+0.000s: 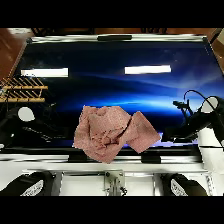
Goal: Fold the shirts.
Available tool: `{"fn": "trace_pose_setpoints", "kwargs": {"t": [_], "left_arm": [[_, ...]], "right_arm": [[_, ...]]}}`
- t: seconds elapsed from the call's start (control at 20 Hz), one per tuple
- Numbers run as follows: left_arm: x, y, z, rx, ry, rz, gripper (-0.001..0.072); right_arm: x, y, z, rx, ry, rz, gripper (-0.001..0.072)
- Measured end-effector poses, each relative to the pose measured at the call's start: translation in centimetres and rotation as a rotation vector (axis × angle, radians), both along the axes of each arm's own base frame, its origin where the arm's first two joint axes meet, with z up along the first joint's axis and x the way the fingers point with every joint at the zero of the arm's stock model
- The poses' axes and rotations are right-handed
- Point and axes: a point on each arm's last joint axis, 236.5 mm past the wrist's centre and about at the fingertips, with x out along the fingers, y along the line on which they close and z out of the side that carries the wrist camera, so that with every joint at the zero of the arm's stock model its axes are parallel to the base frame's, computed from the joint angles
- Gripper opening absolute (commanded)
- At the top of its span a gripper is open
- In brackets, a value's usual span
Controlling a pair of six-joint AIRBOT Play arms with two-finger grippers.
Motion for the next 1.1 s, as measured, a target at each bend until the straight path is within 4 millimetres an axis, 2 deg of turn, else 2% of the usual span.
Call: {"fn": "trace_pose_setpoints", "kwargs": {"t": [0.25, 0.3, 0.4, 0.5, 0.55, 0.6, 0.8, 1.1], "left_arm": [[1.0, -2.6, -3.7, -0.114, 0.05, 0.023, 0.0644], [1.3, -3.0, -4.2, -0.128, 0.053, 0.033, 0.0603], [2.0, -3.3, -5.0, -0.142, 0.045, 0.051, 0.042], [2.7, -3.5, -5.3, -0.15, 0.03, 0.064, 0.0167], [3.1, -3.7, -5.3, -0.155, 0.019, 0.07, 0.0081], [3.4, -3.7, -5.2, -0.157, 0.009, 0.071, 0.0032], [4.3, -4.1, -4.0, -0.177, -0.02, 0.022, 0.0027], [5.3, -4.0, -2.3, -0.171, -0.06, -0.037, 0.0025]], "right_arm": [[0.2, 1.6, -2.1, 0.084, 0.053, -0.028, 0.0682], [0.2, 1.7, -2.4, 0.093, 0.062, -0.035, 0.0682], [0.4, 2.1, -2.7, 0.104, 0.078, -0.058, 0.0682], [0.5, 2.2, -3.0, 0.107, 0.088, -0.076, 0.0682], [0.5, 2.2, -3.1, 0.103, 0.09, -0.084, 0.0682], [0.7, 1.9, -3.3, 0.088, 0.087, -0.099, 0.0682], [1.3, 0.3, -4.4, 0.0, 0.082, -0.152, 0.0682], [2.1, 0.2, -6.1, -0.014, 0.102, -0.197, 0.0682]]}}
